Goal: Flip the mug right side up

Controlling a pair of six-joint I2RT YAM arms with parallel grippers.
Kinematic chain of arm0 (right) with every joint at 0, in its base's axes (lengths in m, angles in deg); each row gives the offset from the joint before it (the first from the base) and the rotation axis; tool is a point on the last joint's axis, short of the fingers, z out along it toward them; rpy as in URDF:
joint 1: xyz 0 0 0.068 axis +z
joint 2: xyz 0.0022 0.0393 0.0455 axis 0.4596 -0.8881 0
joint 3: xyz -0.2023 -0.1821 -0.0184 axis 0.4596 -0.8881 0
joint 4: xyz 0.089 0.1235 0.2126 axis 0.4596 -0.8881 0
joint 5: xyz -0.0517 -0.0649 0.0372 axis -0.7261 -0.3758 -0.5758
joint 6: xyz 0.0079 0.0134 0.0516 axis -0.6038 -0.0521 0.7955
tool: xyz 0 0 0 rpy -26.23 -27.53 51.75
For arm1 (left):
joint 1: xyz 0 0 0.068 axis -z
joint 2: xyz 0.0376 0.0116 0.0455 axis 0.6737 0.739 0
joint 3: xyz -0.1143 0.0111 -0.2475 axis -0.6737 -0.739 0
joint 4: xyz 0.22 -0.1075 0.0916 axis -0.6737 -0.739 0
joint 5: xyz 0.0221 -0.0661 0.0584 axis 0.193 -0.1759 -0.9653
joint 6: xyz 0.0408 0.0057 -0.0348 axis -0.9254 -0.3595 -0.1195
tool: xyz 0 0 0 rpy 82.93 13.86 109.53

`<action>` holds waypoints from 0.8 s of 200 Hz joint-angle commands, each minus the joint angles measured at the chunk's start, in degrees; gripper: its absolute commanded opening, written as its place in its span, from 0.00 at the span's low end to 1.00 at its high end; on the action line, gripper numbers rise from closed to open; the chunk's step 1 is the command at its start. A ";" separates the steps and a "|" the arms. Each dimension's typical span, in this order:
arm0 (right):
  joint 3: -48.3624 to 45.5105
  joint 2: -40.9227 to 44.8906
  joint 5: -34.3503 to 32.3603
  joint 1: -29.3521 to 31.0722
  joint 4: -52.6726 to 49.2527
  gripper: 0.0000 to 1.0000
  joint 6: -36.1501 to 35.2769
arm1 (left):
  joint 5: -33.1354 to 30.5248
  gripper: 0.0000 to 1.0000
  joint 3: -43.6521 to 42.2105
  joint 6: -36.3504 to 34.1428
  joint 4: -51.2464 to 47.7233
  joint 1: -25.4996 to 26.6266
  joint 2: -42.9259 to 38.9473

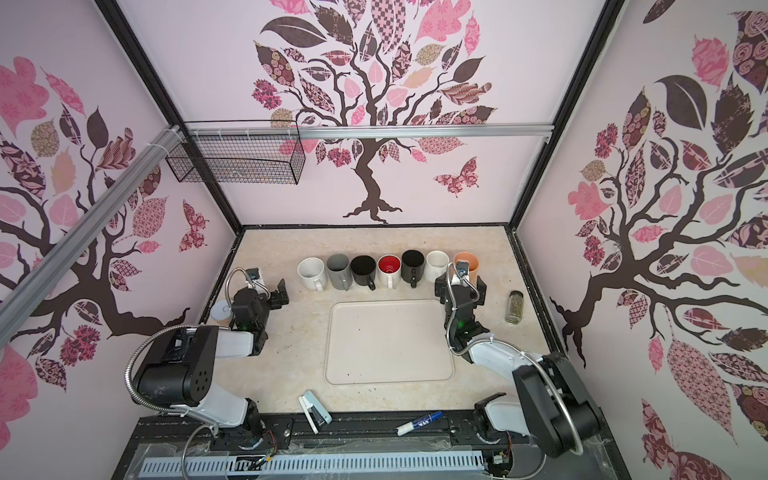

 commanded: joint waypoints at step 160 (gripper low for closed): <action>-7.23 -13.01 18.64 -15.28 24.45 1.00 5.15 | 0.21 0.96 -1.10 -0.57 1.58 0.23 0.66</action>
